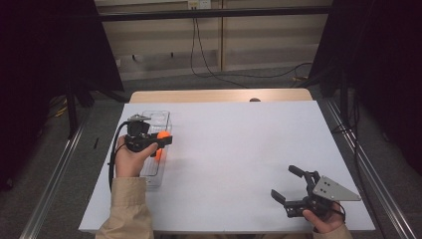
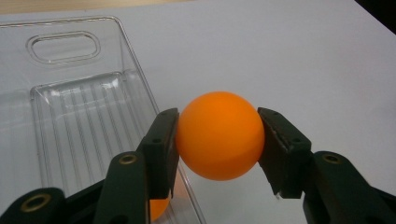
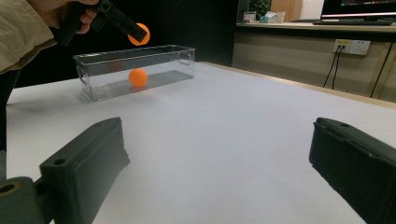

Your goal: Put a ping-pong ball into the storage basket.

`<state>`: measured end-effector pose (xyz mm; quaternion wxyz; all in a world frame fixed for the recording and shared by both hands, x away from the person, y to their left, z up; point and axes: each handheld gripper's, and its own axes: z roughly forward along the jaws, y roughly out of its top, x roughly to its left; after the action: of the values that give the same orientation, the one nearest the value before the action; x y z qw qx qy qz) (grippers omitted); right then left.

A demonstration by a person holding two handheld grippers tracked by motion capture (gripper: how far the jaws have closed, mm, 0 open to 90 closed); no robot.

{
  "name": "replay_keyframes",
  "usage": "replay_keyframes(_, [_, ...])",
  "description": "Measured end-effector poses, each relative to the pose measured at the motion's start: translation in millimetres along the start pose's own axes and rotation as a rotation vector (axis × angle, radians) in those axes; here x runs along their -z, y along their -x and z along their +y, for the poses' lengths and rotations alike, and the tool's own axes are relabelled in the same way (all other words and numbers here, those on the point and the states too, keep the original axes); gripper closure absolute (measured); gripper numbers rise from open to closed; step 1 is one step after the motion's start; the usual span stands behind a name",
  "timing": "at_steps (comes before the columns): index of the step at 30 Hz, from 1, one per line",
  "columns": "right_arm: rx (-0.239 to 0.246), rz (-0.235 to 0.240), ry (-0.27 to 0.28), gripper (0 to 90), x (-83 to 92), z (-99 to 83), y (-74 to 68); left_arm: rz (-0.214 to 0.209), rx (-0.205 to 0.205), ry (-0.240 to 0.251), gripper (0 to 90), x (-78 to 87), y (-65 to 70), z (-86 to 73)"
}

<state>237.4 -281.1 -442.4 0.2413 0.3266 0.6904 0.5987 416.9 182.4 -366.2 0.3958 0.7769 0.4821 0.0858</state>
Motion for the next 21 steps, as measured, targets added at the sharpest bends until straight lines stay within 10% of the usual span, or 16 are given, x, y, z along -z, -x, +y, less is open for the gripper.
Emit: replay_keyframes(21, [0.0, 0.0, 0.0, 2.9, 0.0, 0.0, 0.0, 0.011, 0.005, 0.003, 51.0, 4.4, -5.8, -1.1])
